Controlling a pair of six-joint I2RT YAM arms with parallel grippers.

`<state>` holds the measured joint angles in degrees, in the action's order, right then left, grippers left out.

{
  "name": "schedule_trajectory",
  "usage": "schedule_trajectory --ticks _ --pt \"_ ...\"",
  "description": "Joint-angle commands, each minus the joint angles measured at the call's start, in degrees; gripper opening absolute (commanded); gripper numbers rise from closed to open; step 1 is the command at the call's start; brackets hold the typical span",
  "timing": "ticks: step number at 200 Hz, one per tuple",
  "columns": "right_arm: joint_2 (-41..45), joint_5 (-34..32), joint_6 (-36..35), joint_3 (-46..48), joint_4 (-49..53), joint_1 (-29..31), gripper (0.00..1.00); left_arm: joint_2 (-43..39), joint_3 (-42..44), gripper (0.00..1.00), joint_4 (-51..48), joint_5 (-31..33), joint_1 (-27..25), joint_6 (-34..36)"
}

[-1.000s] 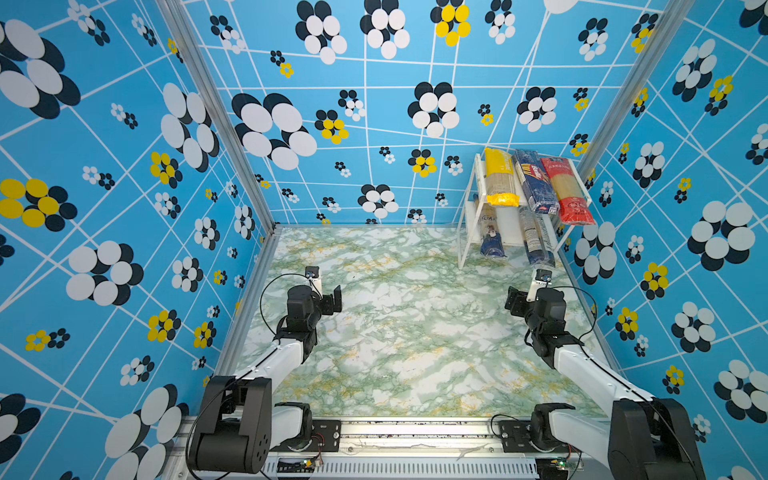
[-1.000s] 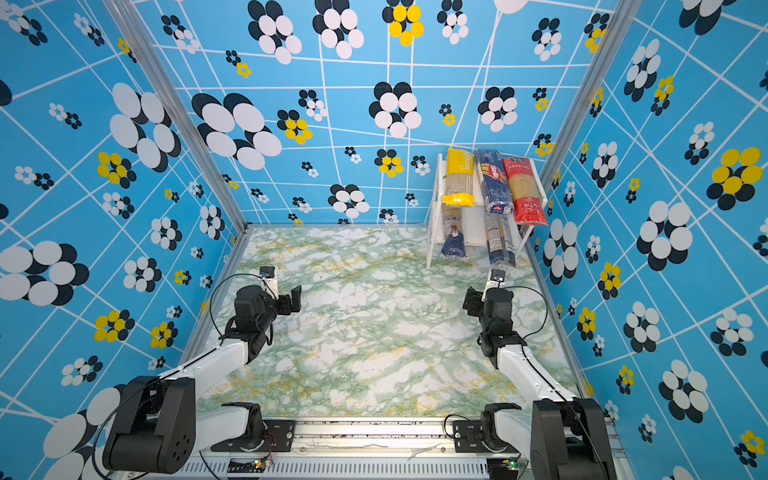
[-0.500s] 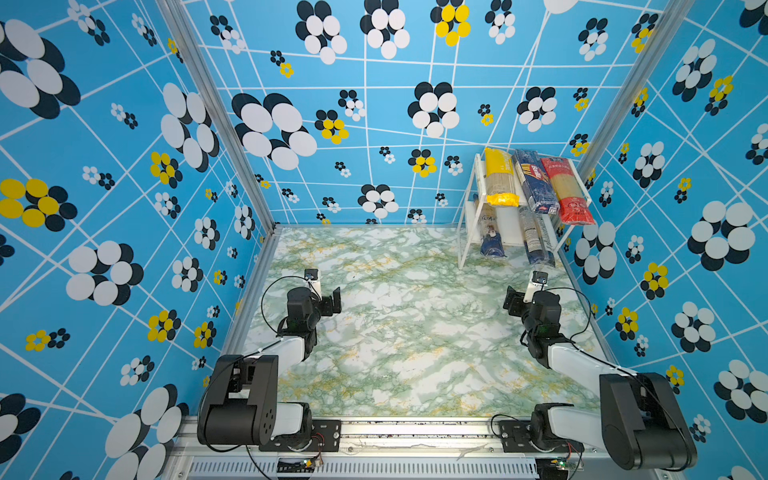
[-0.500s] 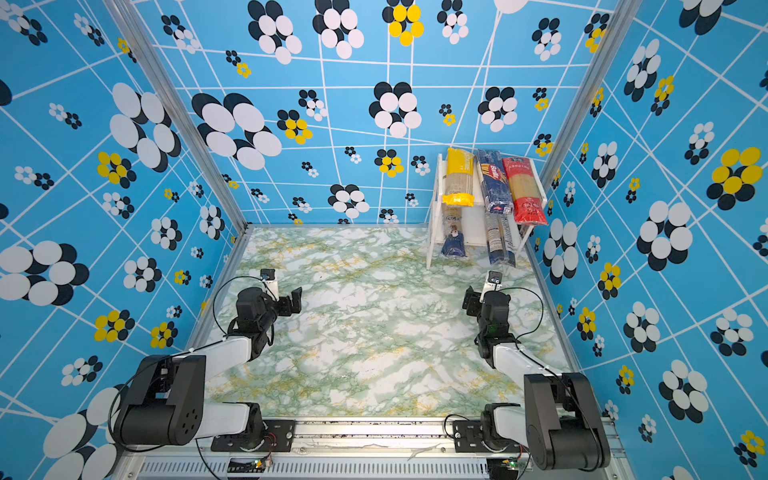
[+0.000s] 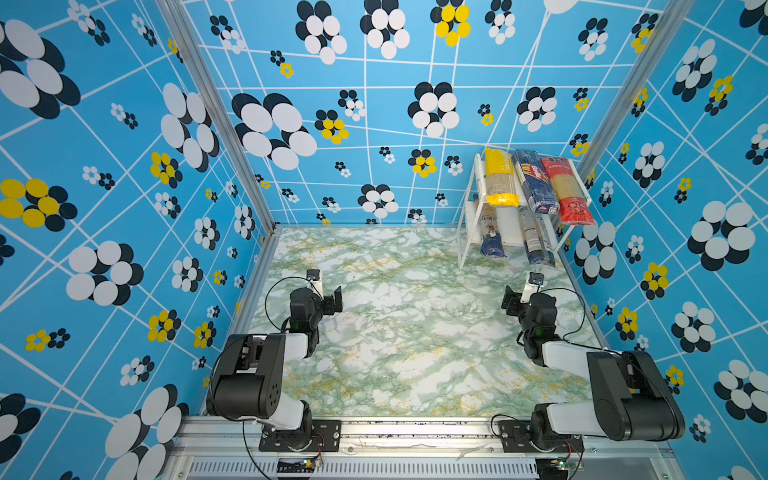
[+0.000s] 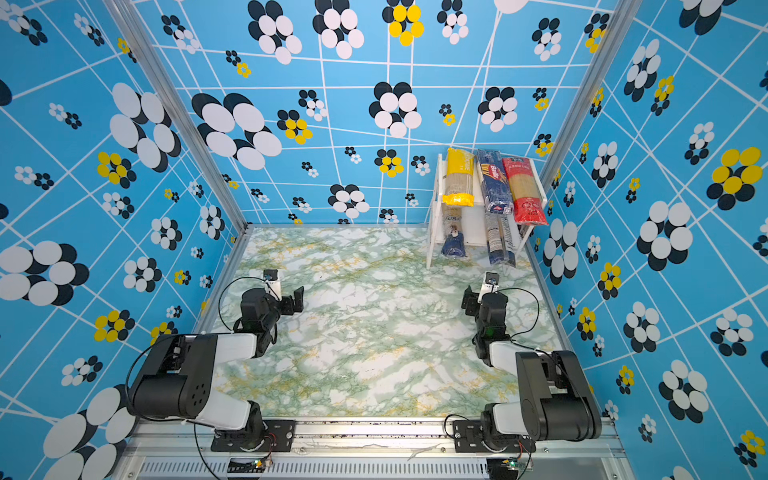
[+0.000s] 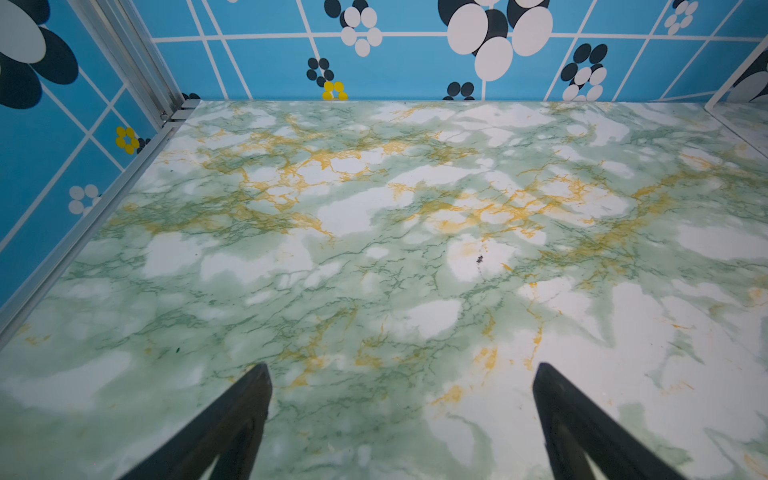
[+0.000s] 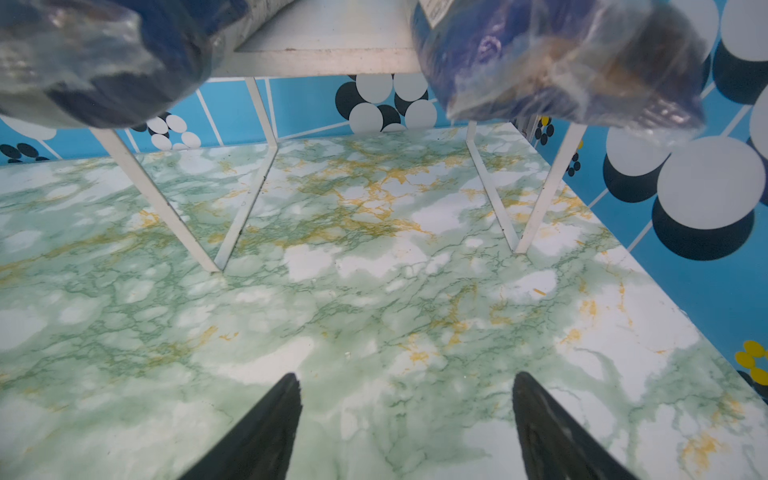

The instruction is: Place and organize the pasta boxes and bags onto the shelf

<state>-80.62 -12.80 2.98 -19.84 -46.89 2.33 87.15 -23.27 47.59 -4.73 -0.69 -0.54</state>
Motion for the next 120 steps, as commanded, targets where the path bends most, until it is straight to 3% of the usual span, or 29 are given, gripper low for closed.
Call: schedule_trajectory --ticks 1,76,120 --pt "-2.3 0.3 -1.1 0.7 -5.2 -0.2 0.82 1.2 1.2 0.99 4.1 -0.5 0.7 0.7" --pt "-7.5 0.3 -1.5 1.8 -11.9 0.0 0.82 1.4 1.5 0.99 5.0 -0.2 0.6 0.8" --pt "-7.8 0.3 -2.1 -0.8 -7.3 0.4 0.82 1.5 1.1 0.99 4.3 0.1 0.6 0.6"
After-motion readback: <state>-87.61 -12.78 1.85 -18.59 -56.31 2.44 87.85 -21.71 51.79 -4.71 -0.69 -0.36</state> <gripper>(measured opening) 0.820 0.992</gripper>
